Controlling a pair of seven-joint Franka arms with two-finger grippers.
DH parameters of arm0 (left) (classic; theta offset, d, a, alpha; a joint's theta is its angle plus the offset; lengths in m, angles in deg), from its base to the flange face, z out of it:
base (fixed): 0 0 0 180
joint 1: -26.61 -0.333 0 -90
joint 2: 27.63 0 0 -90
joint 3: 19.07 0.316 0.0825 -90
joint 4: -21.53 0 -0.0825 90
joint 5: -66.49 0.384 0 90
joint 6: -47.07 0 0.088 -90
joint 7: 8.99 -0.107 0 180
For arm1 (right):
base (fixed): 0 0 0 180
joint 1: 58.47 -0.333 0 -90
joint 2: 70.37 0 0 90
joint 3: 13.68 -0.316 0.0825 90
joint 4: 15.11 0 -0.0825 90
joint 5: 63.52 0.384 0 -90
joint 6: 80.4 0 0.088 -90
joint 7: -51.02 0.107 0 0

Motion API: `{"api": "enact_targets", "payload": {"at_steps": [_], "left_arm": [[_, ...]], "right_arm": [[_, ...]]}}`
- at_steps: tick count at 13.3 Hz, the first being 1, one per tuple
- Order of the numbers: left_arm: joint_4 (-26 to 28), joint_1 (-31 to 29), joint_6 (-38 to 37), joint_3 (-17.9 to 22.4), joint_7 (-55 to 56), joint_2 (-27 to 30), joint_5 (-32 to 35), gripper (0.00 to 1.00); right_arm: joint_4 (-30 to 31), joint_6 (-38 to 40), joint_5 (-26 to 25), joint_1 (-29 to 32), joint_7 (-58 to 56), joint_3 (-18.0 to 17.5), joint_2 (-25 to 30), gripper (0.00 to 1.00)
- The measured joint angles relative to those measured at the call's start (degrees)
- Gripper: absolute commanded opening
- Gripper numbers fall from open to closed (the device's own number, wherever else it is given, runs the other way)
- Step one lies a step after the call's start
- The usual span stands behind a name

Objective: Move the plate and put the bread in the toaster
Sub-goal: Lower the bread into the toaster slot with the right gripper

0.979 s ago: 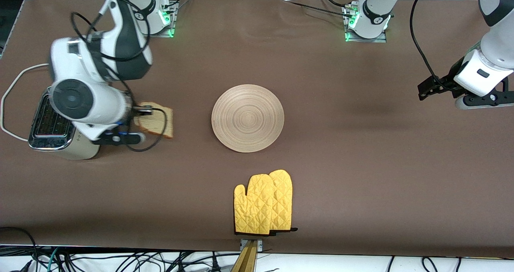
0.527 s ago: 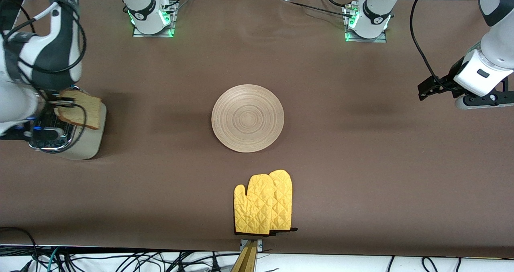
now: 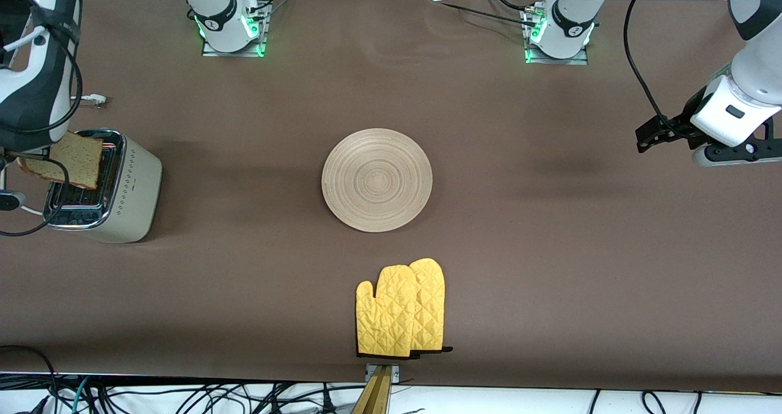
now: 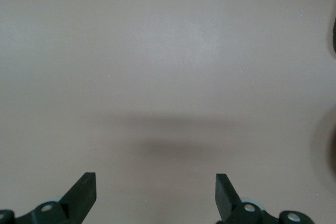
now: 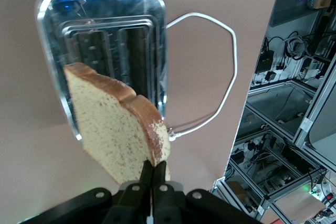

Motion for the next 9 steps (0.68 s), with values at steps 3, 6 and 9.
{"api": "enact_targets", "payload": {"at_steps": [3, 6, 9], "left_arm": [[0.0, 0.0, 0.0, 0.0, 0.0, 0.0, 0.0, 1.00], [0.0, 0.0, 0.0, 0.0, 0.0, 0.0, 0.0, 1.00], [0.0, 0.0, 0.0, -0.1, 0.0, 0.0, 0.0, 1.00]], "right_arm": [[0.1, -2.5, 0.0, 2.0, -0.9, 0.0, -2.3, 0.00], [0.1, -3.6, 0.0, 1.8, -0.9, -0.1, -3.5, 0.00], [0.0, -3.8, 0.0, 1.1, -0.9, -0.2, -3.9, 0.00]]}}
